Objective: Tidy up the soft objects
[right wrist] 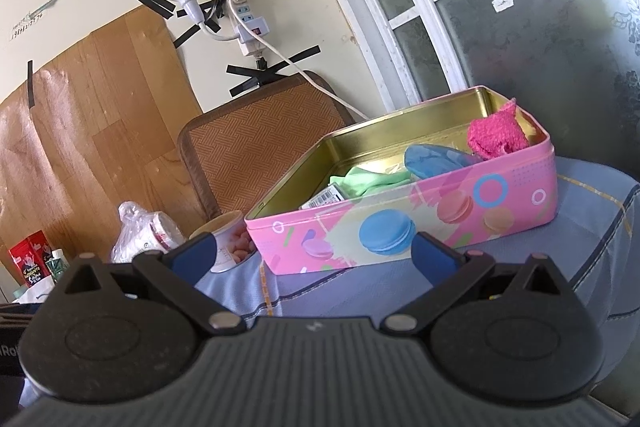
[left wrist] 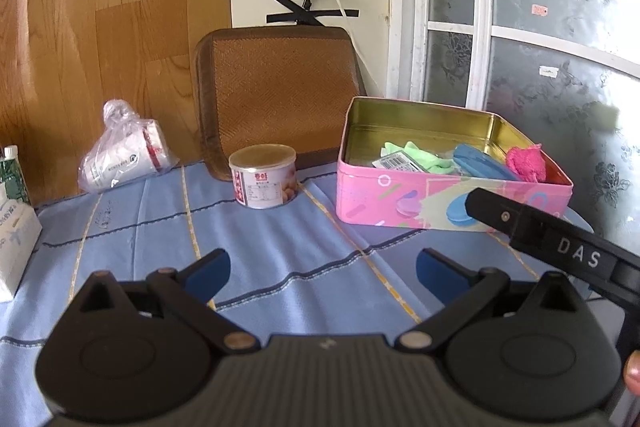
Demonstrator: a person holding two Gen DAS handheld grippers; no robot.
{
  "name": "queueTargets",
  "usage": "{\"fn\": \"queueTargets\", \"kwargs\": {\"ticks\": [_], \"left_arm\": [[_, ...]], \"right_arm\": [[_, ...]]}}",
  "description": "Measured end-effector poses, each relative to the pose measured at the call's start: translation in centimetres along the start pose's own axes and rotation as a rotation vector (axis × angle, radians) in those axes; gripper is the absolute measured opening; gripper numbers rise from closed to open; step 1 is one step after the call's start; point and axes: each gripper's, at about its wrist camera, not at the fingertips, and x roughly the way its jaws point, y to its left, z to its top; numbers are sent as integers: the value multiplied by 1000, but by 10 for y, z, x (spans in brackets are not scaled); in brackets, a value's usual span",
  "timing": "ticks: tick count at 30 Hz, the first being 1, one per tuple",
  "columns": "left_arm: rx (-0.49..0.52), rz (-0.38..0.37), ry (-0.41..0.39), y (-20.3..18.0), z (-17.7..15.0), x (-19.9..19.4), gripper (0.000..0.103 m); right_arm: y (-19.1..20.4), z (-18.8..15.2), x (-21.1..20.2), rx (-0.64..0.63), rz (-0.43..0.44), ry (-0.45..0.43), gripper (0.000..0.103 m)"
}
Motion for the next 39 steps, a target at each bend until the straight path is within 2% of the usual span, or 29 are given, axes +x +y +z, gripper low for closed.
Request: {"fn": "queueTargets", "kwargs": {"ticks": [10,39], "left_arm": [[-27,61,-12,3,3,-2,103],[-21,122,-67,5,9,-13,103]], "right_arm": [[-2,0,-1,5,-2,0,103],[2,-1,-3,-12,2,-8,103]]}}
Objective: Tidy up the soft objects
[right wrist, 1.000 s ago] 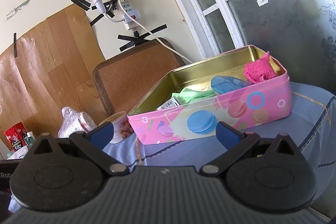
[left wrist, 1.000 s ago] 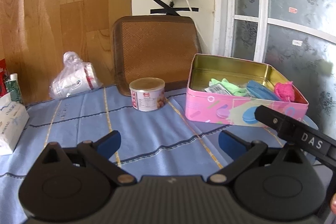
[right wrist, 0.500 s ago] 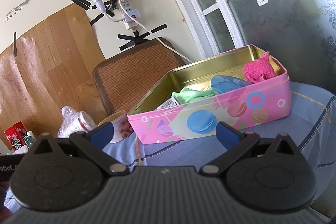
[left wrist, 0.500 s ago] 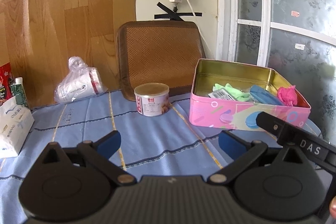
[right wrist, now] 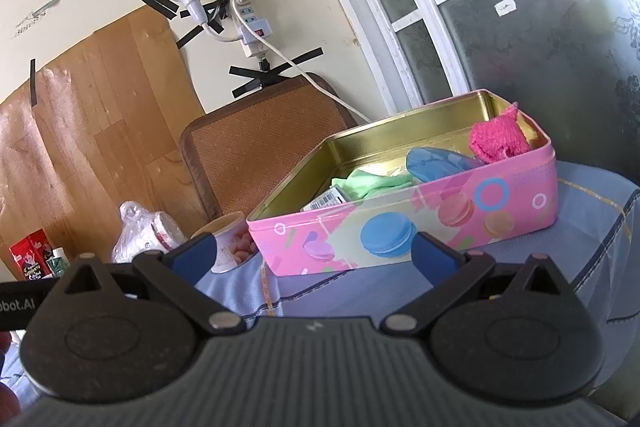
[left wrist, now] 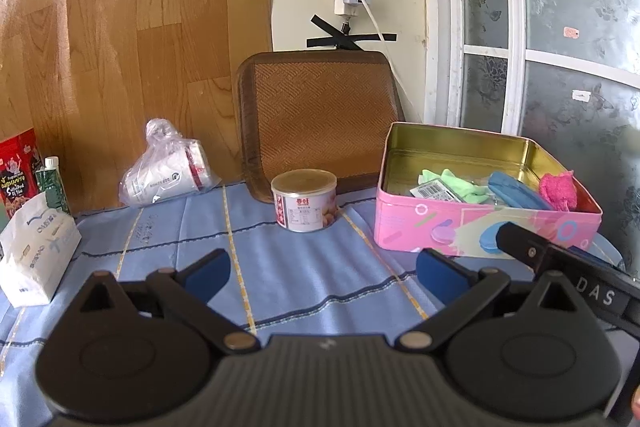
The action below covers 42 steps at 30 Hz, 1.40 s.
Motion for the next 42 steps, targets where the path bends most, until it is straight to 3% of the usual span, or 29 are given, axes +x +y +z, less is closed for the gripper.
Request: {"fn": "queueTargets", "kwargs": {"ticks": [30,42], "left_arm": [[-1,17,11,2,0,-1,103],[-4,15,81,4,-4,10,103]], "right_arm": [[1,0,0,6,22,18,103],[1,-1,0,7,13,25,103]]}}
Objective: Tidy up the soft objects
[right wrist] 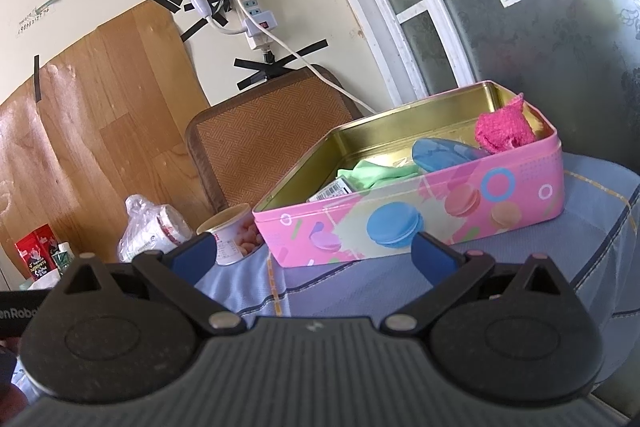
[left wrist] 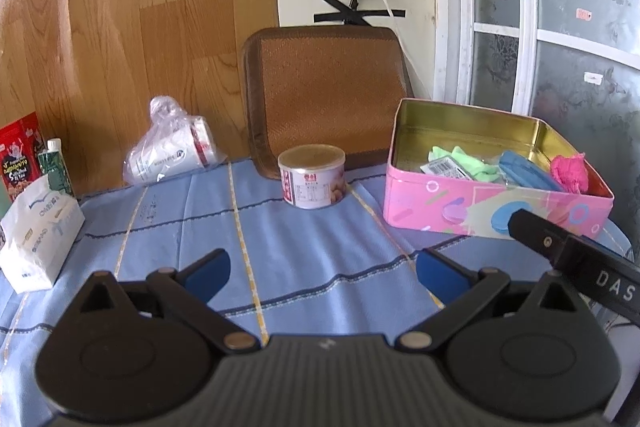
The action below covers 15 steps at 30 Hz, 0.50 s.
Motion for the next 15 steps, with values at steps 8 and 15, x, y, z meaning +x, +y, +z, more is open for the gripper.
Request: {"fn": "queueTargets", "kwargs": {"ticks": [8,15], "left_arm": [[1,7,22,-1,-1,2,103],[4,7,39,-2,-1,5,103]], "right_arm": [[-1,-1,1,8,0,7,103],[-3,-2,0,17,-6,7,103]]}}
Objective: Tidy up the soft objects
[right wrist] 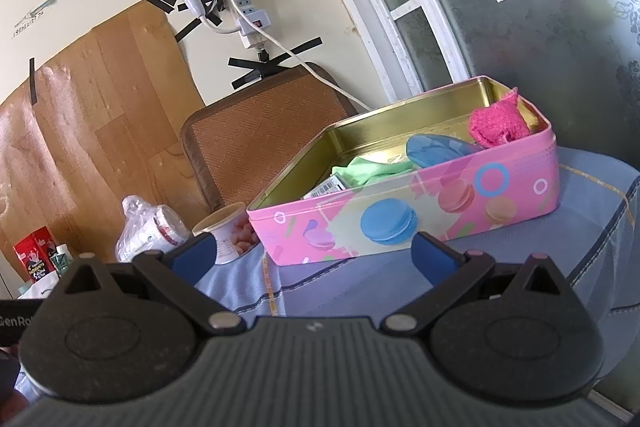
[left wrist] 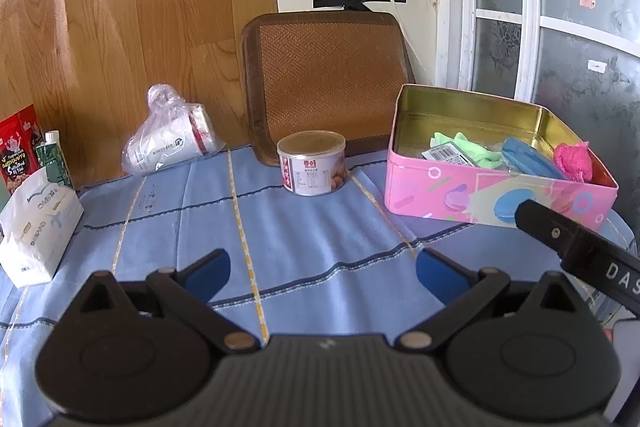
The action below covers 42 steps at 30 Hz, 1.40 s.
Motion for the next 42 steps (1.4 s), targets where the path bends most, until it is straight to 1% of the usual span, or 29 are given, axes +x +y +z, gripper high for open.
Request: {"fn": "queueTargets", "kwargs": {"ticks": [42], "left_arm": [[4,-3,17,1,0,3,103]], "right_arm": [[2,-2,1,-3,-1,7,103]]}}
